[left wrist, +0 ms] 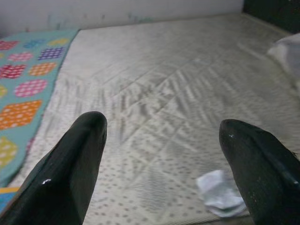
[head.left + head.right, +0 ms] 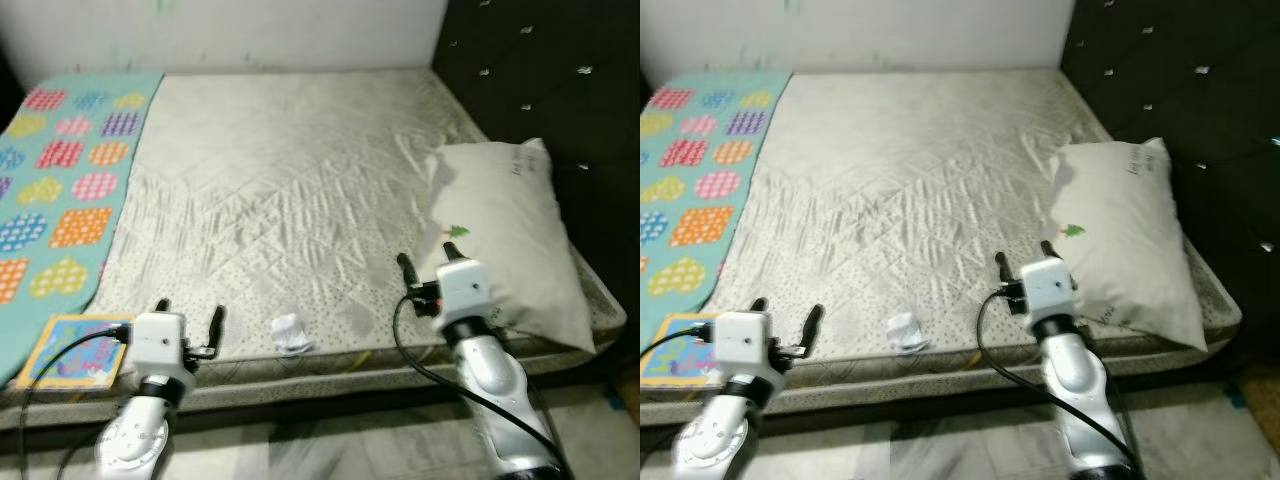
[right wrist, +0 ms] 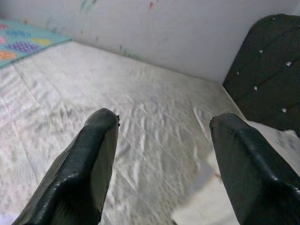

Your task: Clean up the room

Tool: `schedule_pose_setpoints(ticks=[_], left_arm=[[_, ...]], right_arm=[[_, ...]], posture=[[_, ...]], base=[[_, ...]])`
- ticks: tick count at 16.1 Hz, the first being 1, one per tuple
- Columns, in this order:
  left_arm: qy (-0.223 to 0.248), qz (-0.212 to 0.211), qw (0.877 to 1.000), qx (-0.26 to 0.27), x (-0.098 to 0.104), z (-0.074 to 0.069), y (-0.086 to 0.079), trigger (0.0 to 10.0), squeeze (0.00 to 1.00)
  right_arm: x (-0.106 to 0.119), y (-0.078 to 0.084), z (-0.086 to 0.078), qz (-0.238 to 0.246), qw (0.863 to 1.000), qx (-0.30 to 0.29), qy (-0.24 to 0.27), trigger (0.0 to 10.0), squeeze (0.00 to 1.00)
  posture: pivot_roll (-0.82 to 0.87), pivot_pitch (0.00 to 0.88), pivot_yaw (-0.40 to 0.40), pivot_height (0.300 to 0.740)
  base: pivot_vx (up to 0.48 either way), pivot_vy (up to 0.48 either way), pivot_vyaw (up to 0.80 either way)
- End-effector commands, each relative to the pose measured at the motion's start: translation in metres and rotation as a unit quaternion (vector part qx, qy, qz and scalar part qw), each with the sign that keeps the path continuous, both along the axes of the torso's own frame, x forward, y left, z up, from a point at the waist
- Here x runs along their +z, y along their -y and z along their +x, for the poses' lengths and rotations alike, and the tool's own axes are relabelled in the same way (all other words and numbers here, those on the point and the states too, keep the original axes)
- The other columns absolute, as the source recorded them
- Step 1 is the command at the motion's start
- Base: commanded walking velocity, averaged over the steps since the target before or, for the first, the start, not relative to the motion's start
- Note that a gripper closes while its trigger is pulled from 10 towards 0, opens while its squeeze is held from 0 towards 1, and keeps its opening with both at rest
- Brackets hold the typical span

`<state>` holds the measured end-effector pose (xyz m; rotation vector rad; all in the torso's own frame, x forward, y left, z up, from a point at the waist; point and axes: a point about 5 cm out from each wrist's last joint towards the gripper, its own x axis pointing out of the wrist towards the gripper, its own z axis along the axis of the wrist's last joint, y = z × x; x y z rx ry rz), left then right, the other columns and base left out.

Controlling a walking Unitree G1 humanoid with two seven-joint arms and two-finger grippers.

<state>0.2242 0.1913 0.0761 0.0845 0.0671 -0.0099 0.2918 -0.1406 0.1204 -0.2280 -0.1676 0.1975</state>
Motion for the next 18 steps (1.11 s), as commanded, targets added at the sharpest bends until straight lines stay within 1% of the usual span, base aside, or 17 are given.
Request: schedule_pose_setpoints(ticks=[1, 3, 9, 16, 17, 18], left_arm=[[0.004, -0.002, 1.000, -0.009, 0.0010, 0.0014, 0.0055, 10.0, 0.00], [0.002, -0.003, 1.000, -0.010, 0.0007, 0.0015, 0.0058, 10.0, 0.00], [0.000, -0.001, 1.000, 0.003, -0.0002, 0.0026, 0.0047, 10.0, 0.00], [-0.002, -0.005, 1.000, -0.004, -0.0008, 0.0044, 0.0067, 10.0, 0.00], [-0.001, -0.008, 1.000, -0.009, -0.0004, 0.0044, 0.0074, 10.0, 0.00], [-0.001, -0.010, 1.000, -0.012, -0.0003, 0.0043, 0.0079, 10.0, 0.00]], right_arm=[[-0.0050, 0.0119, -0.0039, -0.005, 1.000, -0.017, -0.008, 10.0, 0.00], [-0.0054, 0.0128, -0.0045, -0.004, 1.000, -0.019, -0.009, 10.0, 0.00], [-0.0049, 0.0145, -0.0039, -0.006, 1.000, -0.022, -0.008, 10.0, 0.00], [-0.0047, 0.0150, -0.0034, -0.010, 1.000, -0.022, -0.007, 10.0, 0.00], [-0.0033, 0.0153, -0.0030, 0.002, 1.000, -0.025, -0.007, 10.0, 0.00], [-0.0022, 0.0151, -0.0029, 0.004, 1.000, -0.025, -0.006, 10.0, 0.00]], posture=[[0.01, 0.097, -0.056, 0.740], [0.00, 0.103, -0.057, 0.740], [0.00, 0.110, -0.057, 0.740], [0.00, 0.111, -0.059, 0.740], [0.00, 0.115, -0.059, 0.740], [0.00, 0.115, -0.059, 0.740]], base=[[0.292, 0.000, 0.00], [0.285, 0.000, 0.00], [0.000, 0.000, 0.00], [0.000, 0.000, 0.77], [0.000, 0.000, 0.00], [0.000, 0.000, 0.00]])
